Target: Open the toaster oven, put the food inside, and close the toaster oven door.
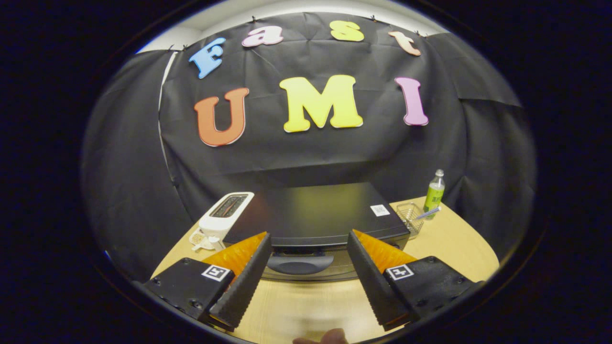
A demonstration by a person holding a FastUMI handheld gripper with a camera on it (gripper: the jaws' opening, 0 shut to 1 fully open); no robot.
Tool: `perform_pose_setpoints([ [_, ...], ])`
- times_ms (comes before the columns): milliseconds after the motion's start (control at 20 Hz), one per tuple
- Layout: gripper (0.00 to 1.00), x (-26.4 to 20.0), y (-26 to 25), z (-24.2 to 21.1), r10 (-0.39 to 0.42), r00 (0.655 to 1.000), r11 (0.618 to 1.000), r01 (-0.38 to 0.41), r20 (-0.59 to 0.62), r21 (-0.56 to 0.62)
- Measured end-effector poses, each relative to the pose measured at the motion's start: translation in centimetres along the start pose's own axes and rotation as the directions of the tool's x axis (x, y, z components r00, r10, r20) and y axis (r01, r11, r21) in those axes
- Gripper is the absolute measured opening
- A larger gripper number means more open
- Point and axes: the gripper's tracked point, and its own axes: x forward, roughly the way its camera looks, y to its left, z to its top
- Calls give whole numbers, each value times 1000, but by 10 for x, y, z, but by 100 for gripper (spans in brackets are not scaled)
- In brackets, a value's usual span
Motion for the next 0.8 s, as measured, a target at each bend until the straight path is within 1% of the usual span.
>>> perform_pose_setpoints([
  [150, 100, 27, 5, -21, -8, 999, 1000, 7, -49, -14],
  [300, 100, 43, 10, -39, -6, 996, 999, 2, -90, -48],
  [400, 100, 45, 11, -40, -17, 997, 997, 11, -79, -78],
  [500, 100, 41, 11, -39, -32, 997, 996, 26, -77, -82],
  [600, 100, 47, 10, -43, -45, 996, 996, 38, -83, -86],
  [800, 100, 44, 12, -44, -35, 996, 995, 28, -78, -98],
])
